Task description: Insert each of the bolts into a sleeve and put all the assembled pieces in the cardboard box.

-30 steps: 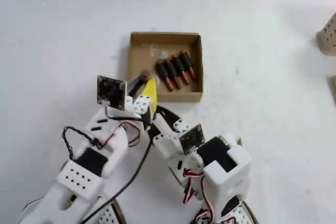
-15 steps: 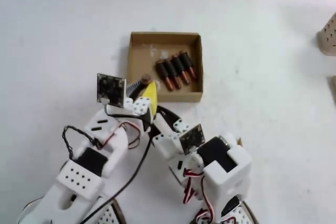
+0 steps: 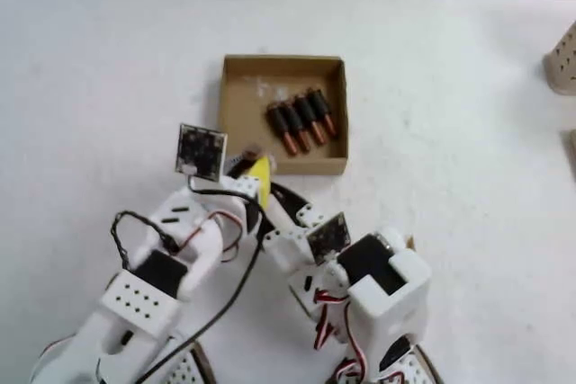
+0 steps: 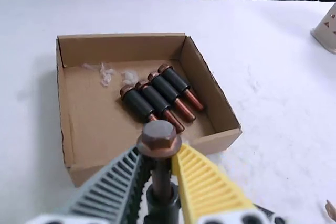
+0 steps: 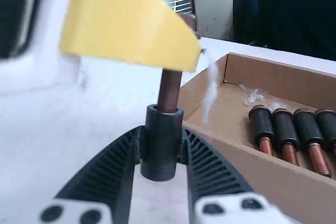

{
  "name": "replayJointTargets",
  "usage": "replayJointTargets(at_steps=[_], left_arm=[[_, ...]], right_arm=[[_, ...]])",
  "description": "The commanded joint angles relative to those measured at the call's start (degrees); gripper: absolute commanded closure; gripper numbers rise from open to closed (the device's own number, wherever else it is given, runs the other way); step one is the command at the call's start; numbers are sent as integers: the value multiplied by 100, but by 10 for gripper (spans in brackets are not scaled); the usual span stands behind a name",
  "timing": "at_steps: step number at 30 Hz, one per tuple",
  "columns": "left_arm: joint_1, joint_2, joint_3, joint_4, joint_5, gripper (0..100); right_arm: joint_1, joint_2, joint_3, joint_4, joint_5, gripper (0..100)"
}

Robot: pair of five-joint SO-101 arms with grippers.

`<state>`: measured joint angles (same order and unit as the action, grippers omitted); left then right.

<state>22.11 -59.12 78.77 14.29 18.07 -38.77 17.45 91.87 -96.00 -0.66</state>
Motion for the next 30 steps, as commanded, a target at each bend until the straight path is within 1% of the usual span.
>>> replayJointTargets(at_steps=[1,4,11,13,14,16,19,21,23,30], left_arm=[[127,-92,-176,422,62,976],[180,-224,-53,527,62,976],[321,-919,791,220,44,976],[277,-1174,870,264,-202,959],[277,-1270,888,281,-396,932],[277,-1473,993,413,-563,853],[321,-1692,1169,510,-519,721],[321,-1798,1231,510,-519,670],[321,-1895,1240,510,-510,667],[277,-2422,1213,501,-510,722]], right_arm=[[75,-207,-44,-145,-26,982],[75,-207,-44,-145,-26,982],[84,-207,-44,-145,-26,982],[84,-207,-44,-145,-26,982],[84,-207,-44,-145,-26,982],[84,-207,-44,-145,-26,982],[84,-207,-44,-145,-26,982],[84,-207,-44,-145,-26,982],[84,-207,-44,-145,-26,982],[84,-207,-44,-145,-26,982]])
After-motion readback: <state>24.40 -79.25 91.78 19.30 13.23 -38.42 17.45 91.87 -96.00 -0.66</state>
